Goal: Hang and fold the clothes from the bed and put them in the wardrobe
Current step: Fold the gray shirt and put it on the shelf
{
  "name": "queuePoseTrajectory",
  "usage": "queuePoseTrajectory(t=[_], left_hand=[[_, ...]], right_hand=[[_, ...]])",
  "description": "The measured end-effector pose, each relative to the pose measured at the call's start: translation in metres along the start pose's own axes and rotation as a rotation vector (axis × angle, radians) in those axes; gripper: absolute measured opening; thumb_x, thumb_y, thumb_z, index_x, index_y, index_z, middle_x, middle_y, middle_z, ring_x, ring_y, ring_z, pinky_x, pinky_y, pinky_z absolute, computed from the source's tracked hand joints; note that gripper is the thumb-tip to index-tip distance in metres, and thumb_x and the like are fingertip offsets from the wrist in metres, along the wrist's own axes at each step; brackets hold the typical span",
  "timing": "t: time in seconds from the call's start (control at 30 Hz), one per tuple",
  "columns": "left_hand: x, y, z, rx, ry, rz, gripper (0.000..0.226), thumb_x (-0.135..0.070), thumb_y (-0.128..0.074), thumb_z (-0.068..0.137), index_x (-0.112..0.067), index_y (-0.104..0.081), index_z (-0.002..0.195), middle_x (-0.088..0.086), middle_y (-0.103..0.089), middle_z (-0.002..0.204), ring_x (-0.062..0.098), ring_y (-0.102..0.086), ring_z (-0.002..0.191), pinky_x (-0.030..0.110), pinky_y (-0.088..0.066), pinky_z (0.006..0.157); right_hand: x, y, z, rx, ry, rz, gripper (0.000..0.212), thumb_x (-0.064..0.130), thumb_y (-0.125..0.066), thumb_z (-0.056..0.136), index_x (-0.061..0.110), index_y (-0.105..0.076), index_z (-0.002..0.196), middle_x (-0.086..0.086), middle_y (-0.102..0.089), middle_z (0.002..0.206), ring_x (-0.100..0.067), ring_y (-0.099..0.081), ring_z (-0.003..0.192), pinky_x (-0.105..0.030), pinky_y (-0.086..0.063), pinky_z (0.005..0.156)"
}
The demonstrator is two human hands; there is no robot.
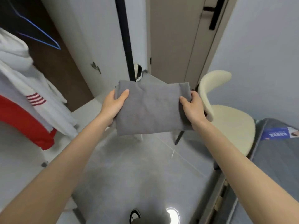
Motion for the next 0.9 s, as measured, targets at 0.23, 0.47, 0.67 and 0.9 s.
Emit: queuePoseTrajectory(t=[0.23,0.47,0.67,0.9], left_hand=[[-0.054,0.145,0.045,-0.274,-0.129,-0.004,0.022,-0.043,-0.060,0.090,-0.023,-0.059,0.099,-0.014,-0.060,0.091,0.001,-0.056,0.080,0.014,-0.042,0.062],[-0.124,0.265,0.090,-0.417,-0.231,0.029,0.032,-0.049,-0.053,0.092,-0.024,-0.056,0.112,-0.009,-0.060,0.097,0.005,-0.056,0.082,0.015,-0.043,0.064],[-0.178,0.327,0.137,-0.559,-0.303,-0.022,0.041,-0.044,-0.054,0.093,-0.017,-0.056,0.123,-0.004,-0.060,0.102,0.005,-0.054,0.078,0.021,-0.040,0.063],[-0.242,0.383,0.217,-0.698,-0.360,-0.012,0.041,-0.039,-0.056,0.094,-0.008,-0.060,0.121,0.006,-0.063,0.115,0.020,-0.058,0.099,0.026,-0.042,0.078]], right_hand=[[0.134,-0.115,0.033,0.108,0.229,0.090,0.016,0.020,-0.050,0.095,0.020,-0.049,0.111,0.018,-0.051,0.090,-0.010,-0.050,0.091,-0.024,-0.036,0.079],[0.262,-0.197,0.064,0.195,0.410,0.205,0.019,0.021,-0.048,0.097,0.016,-0.048,0.116,0.018,-0.049,0.087,0.001,-0.050,0.077,-0.014,-0.037,0.061],[0.362,-0.250,0.103,0.241,0.508,0.259,0.020,0.021,-0.045,0.098,0.015,-0.047,0.117,0.003,-0.053,0.104,-0.018,-0.052,0.094,-0.030,-0.039,0.081],[0.466,-0.308,0.172,0.204,0.620,0.182,0.024,0.020,-0.040,0.098,0.014,-0.047,0.121,-0.010,-0.059,0.121,-0.031,-0.055,0.107,-0.034,-0.039,0.084]])
Point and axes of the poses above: each hand's wrist, its own z-axis towards the middle knuckle, its own y-axis out of the back of the hand, x = y × z, the point moved 1 cm from there along z, towards the middle knuckle
